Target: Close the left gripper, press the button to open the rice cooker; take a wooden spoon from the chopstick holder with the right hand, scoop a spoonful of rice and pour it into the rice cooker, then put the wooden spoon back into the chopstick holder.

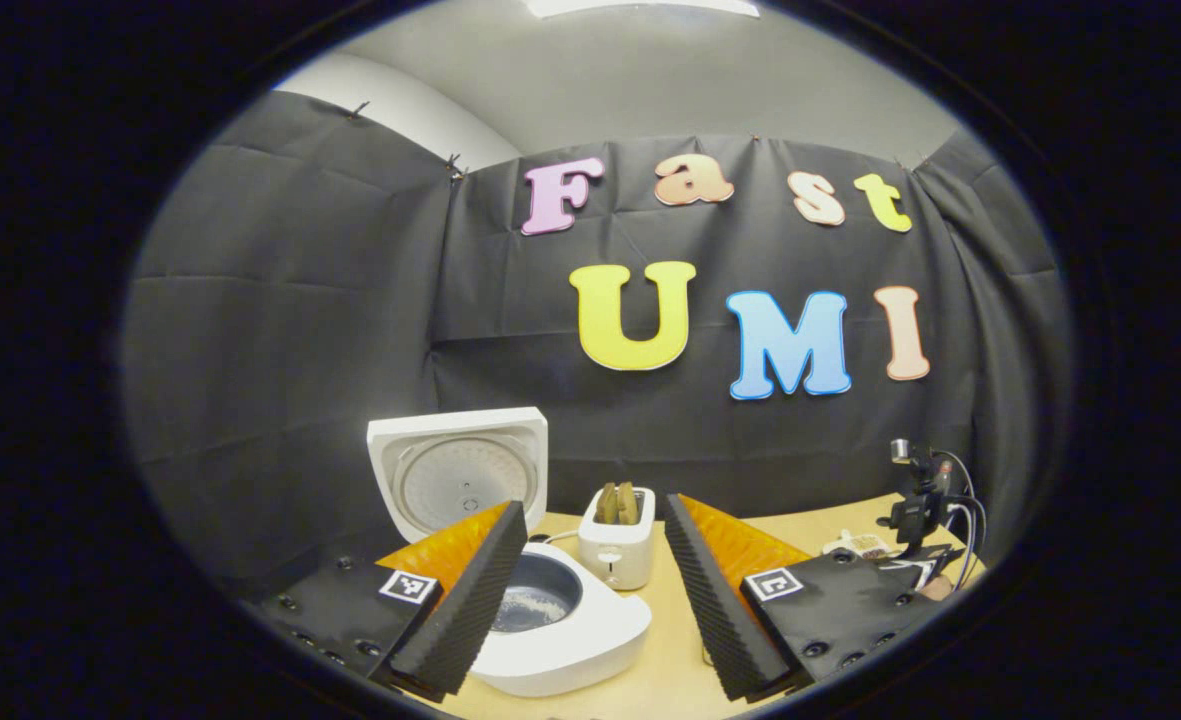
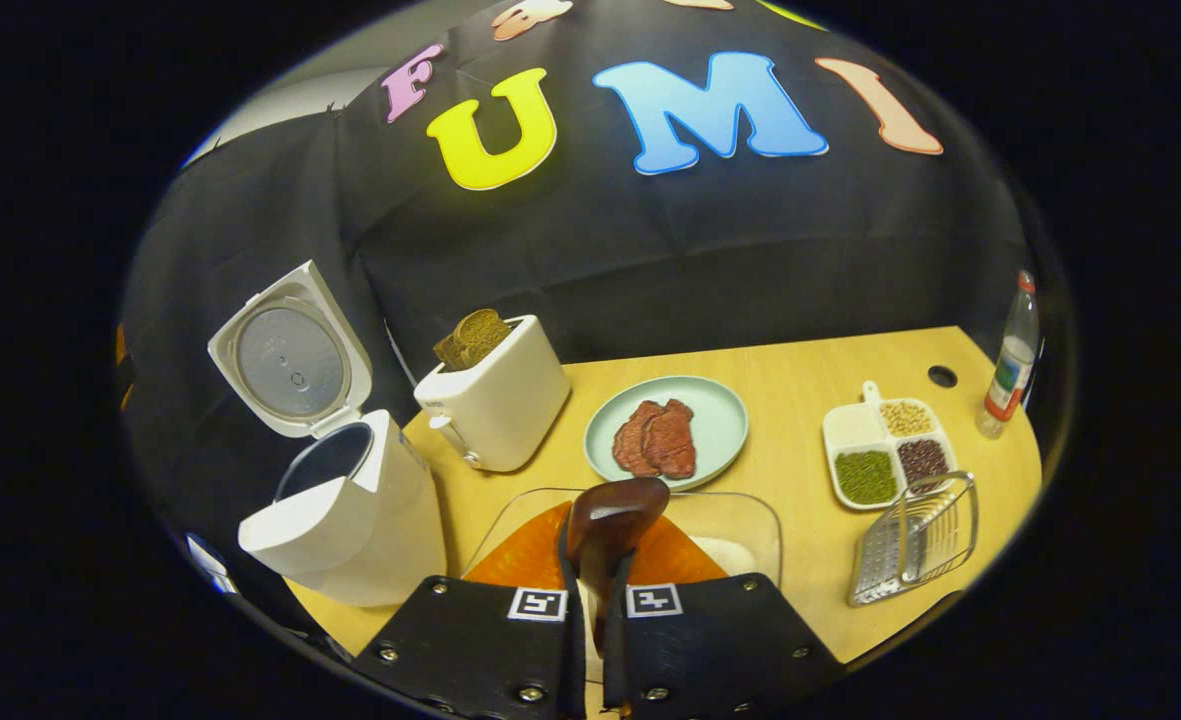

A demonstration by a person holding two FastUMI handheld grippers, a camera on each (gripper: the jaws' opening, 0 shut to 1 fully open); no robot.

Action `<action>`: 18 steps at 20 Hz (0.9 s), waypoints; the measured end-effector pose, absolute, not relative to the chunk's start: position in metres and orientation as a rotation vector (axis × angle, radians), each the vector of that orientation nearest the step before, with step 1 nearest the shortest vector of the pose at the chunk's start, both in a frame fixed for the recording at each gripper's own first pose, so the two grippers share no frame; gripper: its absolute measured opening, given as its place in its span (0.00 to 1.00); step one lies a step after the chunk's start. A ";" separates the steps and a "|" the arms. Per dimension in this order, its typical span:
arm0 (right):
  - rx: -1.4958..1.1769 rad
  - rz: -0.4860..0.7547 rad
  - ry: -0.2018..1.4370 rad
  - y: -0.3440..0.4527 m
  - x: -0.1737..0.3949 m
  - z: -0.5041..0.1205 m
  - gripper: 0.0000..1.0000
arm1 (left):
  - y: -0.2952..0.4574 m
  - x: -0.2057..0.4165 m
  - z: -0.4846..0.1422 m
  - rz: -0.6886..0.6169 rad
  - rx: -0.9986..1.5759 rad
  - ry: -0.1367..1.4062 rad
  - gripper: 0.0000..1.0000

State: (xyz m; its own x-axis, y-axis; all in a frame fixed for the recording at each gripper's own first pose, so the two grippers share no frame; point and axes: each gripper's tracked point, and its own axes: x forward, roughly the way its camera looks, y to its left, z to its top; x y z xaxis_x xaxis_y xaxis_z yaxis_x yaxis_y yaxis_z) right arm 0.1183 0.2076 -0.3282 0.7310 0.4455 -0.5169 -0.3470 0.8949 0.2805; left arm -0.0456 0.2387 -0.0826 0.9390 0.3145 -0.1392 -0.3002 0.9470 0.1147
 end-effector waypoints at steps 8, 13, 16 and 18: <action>0.571 0.427 0.692 0.213 0.125 -0.327 0.07 | 0.244 -0.050 -0.082 0.332 0.091 0.165 0.96; 0.711 0.387 0.658 0.170 0.134 -0.309 0.07 | 0.240 -0.047 -0.083 0.325 0.087 0.163 0.96; 0.758 0.379 0.617 0.153 0.136 -0.288 0.07 | 0.234 -0.044 -0.083 0.307 0.078 0.159 0.96; 0.763 0.380 0.586 0.145 0.136 -0.274 0.07 | 0.231 -0.038 -0.083 0.294 0.075 0.158 0.96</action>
